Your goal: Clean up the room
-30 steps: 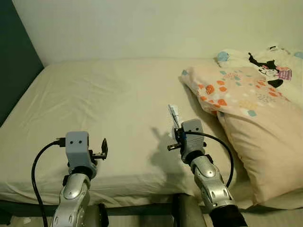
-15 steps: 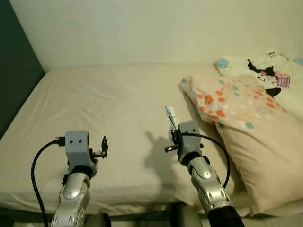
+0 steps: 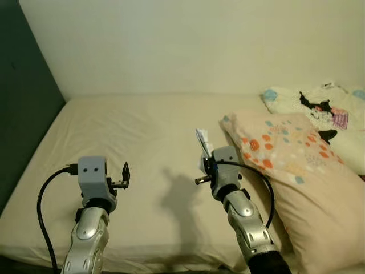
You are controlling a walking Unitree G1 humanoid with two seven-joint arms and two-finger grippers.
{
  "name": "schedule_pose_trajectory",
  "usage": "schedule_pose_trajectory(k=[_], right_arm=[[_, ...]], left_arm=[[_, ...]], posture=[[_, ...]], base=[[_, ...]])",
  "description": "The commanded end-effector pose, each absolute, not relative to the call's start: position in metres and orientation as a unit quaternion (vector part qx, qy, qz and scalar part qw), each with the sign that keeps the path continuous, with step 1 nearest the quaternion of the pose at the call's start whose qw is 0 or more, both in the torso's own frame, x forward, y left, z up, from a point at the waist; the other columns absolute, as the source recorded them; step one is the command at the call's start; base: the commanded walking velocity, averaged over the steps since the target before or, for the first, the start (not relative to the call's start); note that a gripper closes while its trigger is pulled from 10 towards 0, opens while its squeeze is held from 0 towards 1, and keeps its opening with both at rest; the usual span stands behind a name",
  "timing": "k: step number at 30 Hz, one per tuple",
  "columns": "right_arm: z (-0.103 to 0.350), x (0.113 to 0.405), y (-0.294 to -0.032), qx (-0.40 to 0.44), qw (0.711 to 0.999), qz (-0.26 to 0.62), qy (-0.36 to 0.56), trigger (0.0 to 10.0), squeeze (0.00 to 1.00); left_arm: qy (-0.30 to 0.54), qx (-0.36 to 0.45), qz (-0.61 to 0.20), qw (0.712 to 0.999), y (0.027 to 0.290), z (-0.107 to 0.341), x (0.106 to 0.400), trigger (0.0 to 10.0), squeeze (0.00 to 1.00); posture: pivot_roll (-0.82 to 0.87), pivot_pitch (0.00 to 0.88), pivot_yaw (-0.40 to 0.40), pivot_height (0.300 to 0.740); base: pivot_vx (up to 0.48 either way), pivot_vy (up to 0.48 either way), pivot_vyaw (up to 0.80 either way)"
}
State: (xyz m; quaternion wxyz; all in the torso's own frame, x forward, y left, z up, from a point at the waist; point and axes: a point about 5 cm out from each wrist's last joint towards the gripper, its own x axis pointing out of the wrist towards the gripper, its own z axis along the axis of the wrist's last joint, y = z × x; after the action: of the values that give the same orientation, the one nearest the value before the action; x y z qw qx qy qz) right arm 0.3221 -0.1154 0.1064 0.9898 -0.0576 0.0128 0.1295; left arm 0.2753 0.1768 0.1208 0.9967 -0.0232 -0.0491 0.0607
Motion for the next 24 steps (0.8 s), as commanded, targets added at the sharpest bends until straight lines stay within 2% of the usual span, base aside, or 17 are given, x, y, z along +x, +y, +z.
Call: schedule_pose_trajectory(k=[1, 7, 24], right_arm=[[0.103, 0.319, -0.112, -0.053, 0.989, 0.137, 0.020, 10.0, 0.00], [0.103, 0.318, -0.109, -0.053, 0.988, 0.146, 0.017, 10.0, 0.00], [0.079, 0.310, -0.116, -0.087, 0.986, 0.128, 0.063, 10.0, 0.00]], left_arm=[[-0.047, -0.021, 0.065, 0.997, 0.177, 0.119, 0.273, 10.0, 0.00], [-0.048, -0.020, 0.066, 0.996, 0.178, 0.118, 0.272, 10.0, 0.00], [-0.007, -0.016, 0.051, 0.999, 0.175, 0.100, 0.266, 10.0, 0.00]], posture=[[-0.03, 0.073, -0.049, 0.713], [-0.02, 0.061, -0.056, 0.738], [-0.03, 0.052, -0.052, 0.740]], base=[[0.000, 0.000, 0.00], [0.000, 0.000, 0.00], [0.000, 0.000, 0.00]])
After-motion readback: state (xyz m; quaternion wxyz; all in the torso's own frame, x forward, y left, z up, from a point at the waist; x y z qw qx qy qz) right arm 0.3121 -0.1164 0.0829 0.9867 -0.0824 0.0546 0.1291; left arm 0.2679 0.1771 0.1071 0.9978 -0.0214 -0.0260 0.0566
